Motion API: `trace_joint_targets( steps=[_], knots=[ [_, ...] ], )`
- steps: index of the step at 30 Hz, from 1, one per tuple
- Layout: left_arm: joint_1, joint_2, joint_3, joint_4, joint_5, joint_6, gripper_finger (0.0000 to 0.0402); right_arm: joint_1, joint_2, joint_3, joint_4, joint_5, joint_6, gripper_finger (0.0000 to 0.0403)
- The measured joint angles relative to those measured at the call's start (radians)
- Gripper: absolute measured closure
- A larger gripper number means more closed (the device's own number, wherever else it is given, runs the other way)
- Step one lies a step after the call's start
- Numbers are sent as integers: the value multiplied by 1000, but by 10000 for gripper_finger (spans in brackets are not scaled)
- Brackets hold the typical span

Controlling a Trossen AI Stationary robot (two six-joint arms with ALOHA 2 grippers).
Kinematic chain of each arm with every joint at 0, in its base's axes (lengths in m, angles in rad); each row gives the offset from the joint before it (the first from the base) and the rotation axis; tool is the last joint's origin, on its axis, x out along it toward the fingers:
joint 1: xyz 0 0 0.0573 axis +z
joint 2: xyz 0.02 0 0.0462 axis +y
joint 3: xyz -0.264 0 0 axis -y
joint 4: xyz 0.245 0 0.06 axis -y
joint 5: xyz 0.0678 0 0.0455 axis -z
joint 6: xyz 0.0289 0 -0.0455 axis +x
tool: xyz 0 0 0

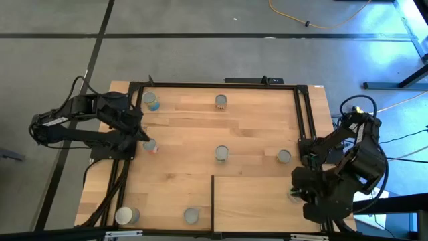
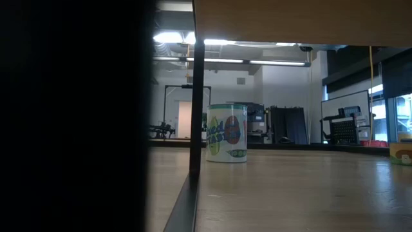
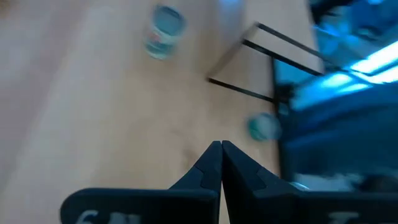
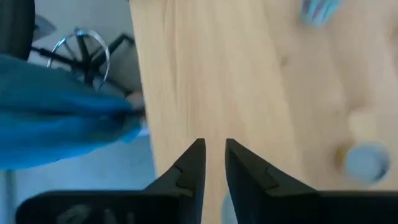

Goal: Pick and place cans onto a shelf
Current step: Put the white canned mixed vegetables on the shelf

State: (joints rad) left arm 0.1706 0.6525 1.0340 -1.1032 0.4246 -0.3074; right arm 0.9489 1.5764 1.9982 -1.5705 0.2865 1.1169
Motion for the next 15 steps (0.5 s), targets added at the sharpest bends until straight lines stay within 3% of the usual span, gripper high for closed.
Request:
trace_joint_targets(
  steps=[4, 8, 11, 15],
  knots=[
    [-28, -1, 0, -70, 35, -55, 401, 0, 0, 30, -1, 101, -49, 338],
    [-55, -1, 0, -89, -29, -100, 401, 0, 0, 41, -1, 220, -78, 338],
    [-64, 4, 0, -59, -128, -239, 401, -5, 0, 43, -1, 309, -84, 338],
    [-65, 9, 0, -59, -166, -289, 392, -29, 0, 43, -1, 324, -110, 338]
  ],
)
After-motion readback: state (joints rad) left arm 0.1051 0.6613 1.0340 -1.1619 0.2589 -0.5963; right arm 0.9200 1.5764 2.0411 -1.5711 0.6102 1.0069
